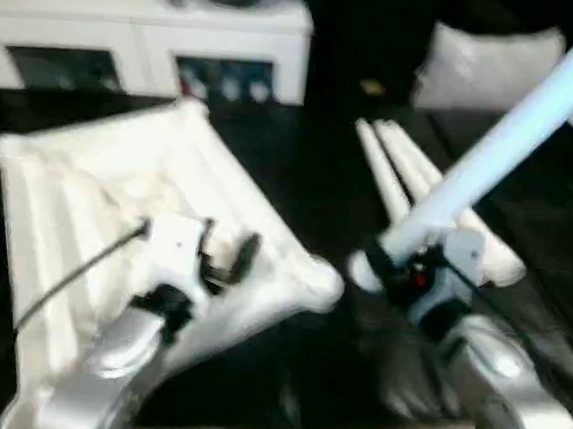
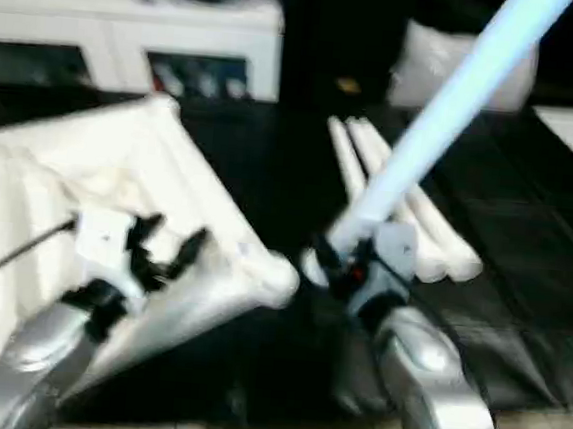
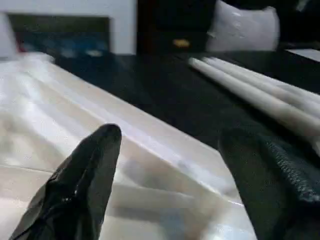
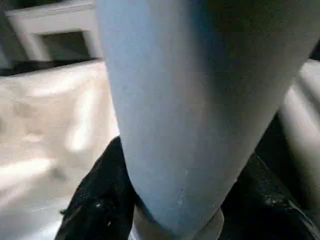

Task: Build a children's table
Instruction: Pick table leg, then insert table leg to table base

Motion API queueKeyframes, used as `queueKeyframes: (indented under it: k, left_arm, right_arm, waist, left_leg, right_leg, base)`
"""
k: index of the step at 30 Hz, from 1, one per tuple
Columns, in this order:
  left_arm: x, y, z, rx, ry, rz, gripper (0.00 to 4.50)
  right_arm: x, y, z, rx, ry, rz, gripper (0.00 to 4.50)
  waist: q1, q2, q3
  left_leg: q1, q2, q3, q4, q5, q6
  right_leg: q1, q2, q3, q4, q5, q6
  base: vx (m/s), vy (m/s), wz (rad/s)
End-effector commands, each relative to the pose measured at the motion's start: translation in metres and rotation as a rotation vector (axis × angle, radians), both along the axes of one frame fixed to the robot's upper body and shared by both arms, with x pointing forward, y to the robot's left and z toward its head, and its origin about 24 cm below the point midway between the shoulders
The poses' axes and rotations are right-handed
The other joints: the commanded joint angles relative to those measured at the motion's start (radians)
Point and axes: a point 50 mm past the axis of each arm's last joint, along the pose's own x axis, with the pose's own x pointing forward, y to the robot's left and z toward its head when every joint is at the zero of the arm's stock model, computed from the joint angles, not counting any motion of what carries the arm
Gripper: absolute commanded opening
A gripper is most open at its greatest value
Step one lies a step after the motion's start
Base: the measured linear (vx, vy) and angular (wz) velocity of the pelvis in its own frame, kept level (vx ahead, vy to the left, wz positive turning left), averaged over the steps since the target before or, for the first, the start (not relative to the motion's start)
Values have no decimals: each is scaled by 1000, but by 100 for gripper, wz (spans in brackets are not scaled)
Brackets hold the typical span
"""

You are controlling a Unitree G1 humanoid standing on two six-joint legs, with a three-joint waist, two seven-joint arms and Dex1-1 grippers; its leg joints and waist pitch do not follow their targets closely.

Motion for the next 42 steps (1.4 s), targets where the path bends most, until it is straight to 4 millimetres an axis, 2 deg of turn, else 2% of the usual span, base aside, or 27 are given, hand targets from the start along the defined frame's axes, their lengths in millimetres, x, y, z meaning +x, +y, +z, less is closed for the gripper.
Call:
queueKeyframes:
  k: [1, 2, 3, 4, 5, 6, 7, 8, 9, 10, 12, 14, 17, 18, 19, 20, 21, 22, 23, 24, 25, 27, 28, 29, 33, 39, 42]
  left_arm:
    - [0, -6, 2, -11, -13, -14, 360]
    - [0, -5, 2, -15, -13, -9, 360]
    - [0, -5, 2, -20, -13, -3, 360]
    - [1, -4, 2, -18, -12, 2, 360]
    - [1, -4, 2, -18, -11, 4, 360]
    - [2, -3, 2, -14, -13, 12, 360]
    - [3, -2, 2, -11, -14, 20, 360]
    - [3, -2, 2, -18, -7, 31, 360]
    - [4, -1, 2, -23, -2, 38, 360]
    - [4, -1, 2, -24, -1, 39, 360]
    - [5, -3, 2, -8, 1, 9, 360]
    - [4, -7, 2, -13, 12, -53, 360]
    - [5, -14, 1, 16, 43, -187, 360]
    - [5, -15, 1, 23, 49, -206, 360]
    - [6, -18, -1, 42, 62, -249, 360]
    - [6, -20, -3, 59, 83, -291, 360]
    - [6, -20, -3, 59, 83, -291, 360]
    - [6, -21, -4, 64, 93, -308, 360]
    - [-1, -28, -13, 124, 142, -448, 336]
    - [-3, -30, -16, 145, 160, -479, 321]
    - [-6, -32, -21, 169, 194, -530, 311]
    - [-10, -35, -26, 149, 246, -569, 311]
    - [-12, -36, -28, 156, 261, -587, 311]
    - [-13, -37, -30, 174, 282, -611, 311]
    - [-12, -36, -34, 202, 327, -611, 311]
    - [-8, -31, -40, 288, 376, -582, 311]
    - [-9, -30, -40, 280, 389, -580, 311]
  right_arm:
    - [2, -9, 5, -2, -29, -21, 190]
    - [3, -9, 6, 1, -31, -21, 190]
    - [3, -9, 6, 3, -34, -22, 190]
    - [4, -10, 7, 5, -47, -34, 190]
    - [5, -11, 8, 9, -57, -46, 190]
    - [5, -11, 9, 28, -63, -42, 190]
    - [6, -11, 10, 48, -68, -37, 190]
    - [7, -11, 9, 45, -52, -33, 190]
    - [7, -11, 8, 40, -41, -30, 190]
    - [8, -11, 7, 42, -29, -39, 190]
    - [10, -11, 6, 53, 2, -51, 190]
    - [11, -10, 8, 61, 6, -40, 190]
    - [15, -12, 11, 28, -59, -15, 190]
    - [16, -13, 12, 28, -71, -15, 190]
    - [17, -15, 13, 29, -99, -15, 190]
    - [18, -16, 14, 32, -112, -15, 190]
    - [18, -16, 14, 32, -112, -15, 190]
    - [18, -17, 15, 33, -111, -15, 190]
    - [19, -21, 15, 7, -116, -4, 190]
    - [18, -22, 14, -4, -122, 3, 190]
    - [18, -24, 14, -20, -132, 16, 190]
    - [15, -25, 6, -31, -40, 43, 190]
    - [13, -25, 4, -23, -9, 62, 190]
    - [11, -26, 4, -26, -11, 77, 190]
    - [9, -27, 2, -35, -19, 100, 190]
    - [8, -26, 1, -35, 1, 116, 190]
    - [8, -25, 1, -41, 6, 123, 190]
  waist:
    - [-18, 23, -47]
    - [-10, 14, -50]
    - [8, -4, -50]
    - [16, -35, -66]
    - [28, -45, -69]
    - [31, -39, -62]
    - [32, -36, -56]
    - [29, -30, -46]
    - [24, -26, -33]
    - [21, -22, -28]
    - [13, -26, -9]
    - [14, -29, -12]
    - [18, -29, -14]
    - [21, -20, -15]
    - [19, -23, -14]
    - [18, -27, -15]
    - [19, -19, -17]
    - [17, -17, -17]
    - [18, -6, -19]
    - [17, -15, -22]
    - [19, -12, -23]
    - [17, -13, -26]
    - [17, -13, -26]
    - [20, -12, -28]
    - [19, -15, -25]
    - [16, -11, -20]
    - [18, -11, -22]
  left_leg:
    - [97, 182, -124, -101, 324, 229]
    - [86, 162, -109, -77, 538, 247]
    - [37, 84, -47, -35, 684, 184]
    - [-3, 31, -11, -35, 607, 97]
    - [-18, 29, -4, -56, 443, 47]
    - [-15, 37, -5, -75, 276, 3]
    - [-10, 44, -6, -83, 202, -16]
    - [-1, 60, -12, -99, 85, -47]
    - [14, 76, -17, -117, -45, -61]
    - [21, 82, -19, -127, -105, -67]
    - [24, 85, -17, -146, -262, -77]
    - [23, 85, -14, -144, -255, -74]
    - [18, 89, -3, -144, -206, -70]
    - [21, 88, 0, -145, -215, -81]
    - [21, 89, 2, -147, -229, -85]
    - [16, 88, 1, -147, -224, -84]
    - [16, 88, 1, -147, -213, -84]
    - [15, 89, 2, -146, -194, -79]
    - [14, 89, 1, -144, -171, -77]
    - [13, 87, 2, -143, -147, -68]
    - [13, 86, 3, -142, -133, -63]
    - [13, 83, 9, -135, -61, -46]
    - [13, 83, 9, -135, -61, -46]
    - [13, 84, 10, -133, -33, -26]
    - [12, 89, 12, -135, -41, -3]
    - [15, 91, 12, -142, -99, -13]
    - [14, 92, 11, -142, -92, -16]
  right_leg:
    - [-88, -86, 17, -10, 133, 32]
    - [-90, -101, 30, -39, 237, 44]
    - [-67, -133, 51, -96, 448, 12]
    - [-11, -127, 64, -72, 717, -23]
    - [15, -121, 60, -69, 865, -9]
    - [16, -119, 51, -77, 836, -1]
    - [11, -118, 49, -85, 775, -2]
    - [8, -118, 43, -97, 611, -19]
    - [-4, -117, 35, -113, 386, -54]
    - [-4, -117, 34, -120, 271, -78]
    - [-9, -126, 45, -144, -49, -130]
    - [-10, -133, 52, -151, -124, -133]
    - [-16, -132, 51, -148, -104, -127]
    - [-22, -130, 50, -146, -101, -125]
    - [-24, -128, 50, -147, -100, -123]
    - [-20, -129, 49, -144, -80, -121]
    - [-20, -129, 50, -142, -62, -121]
    - [-21, -127, 50, -140, -25, -126]
    - [-18, -128, 49, -137, 20, -131]
    - [-14, -125, 49, -134, 59, -126]
    - [-13, -125, 48, -133, 80, -126]
    - [-7, -124, 46, -128, 175, -146]
    - [-7, -124, 46, -128, 175, -146]
    - [-4, -127, 45, -129, 207, -163]
    - [-2, -129, 43, -131, 168, -192]
    - [-8, -127, 44, -137, 72, -202]
    - [-8, -129, 44, -137, 83, -205]
  base:
    - [131, 17, 19]
    - [51, 13, 5]
    - [83, 10, 12]
    - [90, -17, 5]
    - [114, -39, 4]
    - [82, -36, -3]
    - [0, 0, 0]
    - [0, 0, 0]
    - [0, 0, 0]
    - [0, 0, 0]
    - [-65, -13, 6]
    - [-63, -5, 2]
    - [-18, -1, 1]
    - [0, 0, 0]
    - [0, 0, 0]
    - [0, 0, 0]
    - [0, 0, 0]
    - [0, 0, 0]
    - [0, 0, 0]
    - [0, 0, 0]
    - [0, 0, 0]
    - [0, 0, 0]
    - [0, 0, 0]
    - [0, 0, 0]
    - [0, 0, 0]
    - [0, 0, 0]
    - [0, 0, 0]
